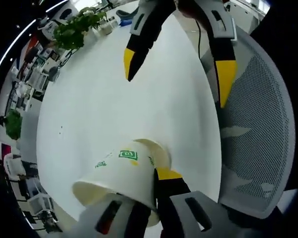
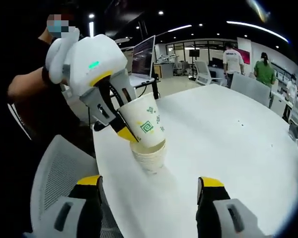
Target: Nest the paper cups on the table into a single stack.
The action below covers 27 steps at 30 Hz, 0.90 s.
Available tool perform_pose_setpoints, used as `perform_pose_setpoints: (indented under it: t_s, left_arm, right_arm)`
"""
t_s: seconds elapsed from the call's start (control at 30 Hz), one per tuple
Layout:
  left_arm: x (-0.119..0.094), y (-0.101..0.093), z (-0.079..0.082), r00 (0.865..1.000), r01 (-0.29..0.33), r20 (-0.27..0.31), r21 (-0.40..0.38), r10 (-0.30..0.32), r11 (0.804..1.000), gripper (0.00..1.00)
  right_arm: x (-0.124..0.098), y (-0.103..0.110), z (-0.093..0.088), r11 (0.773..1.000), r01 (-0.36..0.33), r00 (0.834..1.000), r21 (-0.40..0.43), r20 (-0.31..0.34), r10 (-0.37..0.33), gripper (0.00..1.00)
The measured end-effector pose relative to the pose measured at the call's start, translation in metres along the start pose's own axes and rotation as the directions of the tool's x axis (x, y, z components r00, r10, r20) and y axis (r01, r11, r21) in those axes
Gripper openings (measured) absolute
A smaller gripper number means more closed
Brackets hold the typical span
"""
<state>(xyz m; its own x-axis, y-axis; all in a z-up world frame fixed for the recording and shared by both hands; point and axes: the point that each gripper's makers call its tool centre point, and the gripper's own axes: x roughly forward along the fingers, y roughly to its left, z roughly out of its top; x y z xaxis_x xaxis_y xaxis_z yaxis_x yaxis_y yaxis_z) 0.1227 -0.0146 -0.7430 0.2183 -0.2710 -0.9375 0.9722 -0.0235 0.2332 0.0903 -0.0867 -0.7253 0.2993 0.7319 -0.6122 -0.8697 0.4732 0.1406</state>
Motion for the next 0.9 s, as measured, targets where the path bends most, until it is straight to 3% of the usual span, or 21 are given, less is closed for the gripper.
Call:
perform_pose_setpoints:
  t_s: [0.9]
  left_arm:
    - [-0.0035, 0.003, -0.0028, 1.0, 0.009, 0.011, 0.0, -0.009, 1.0, 0.08]
  right_arm:
    - [0.0003, -0.0092, 0.0001, 1.0, 0.0, 1.0, 0.017, 0.016, 0.0, 0.79]
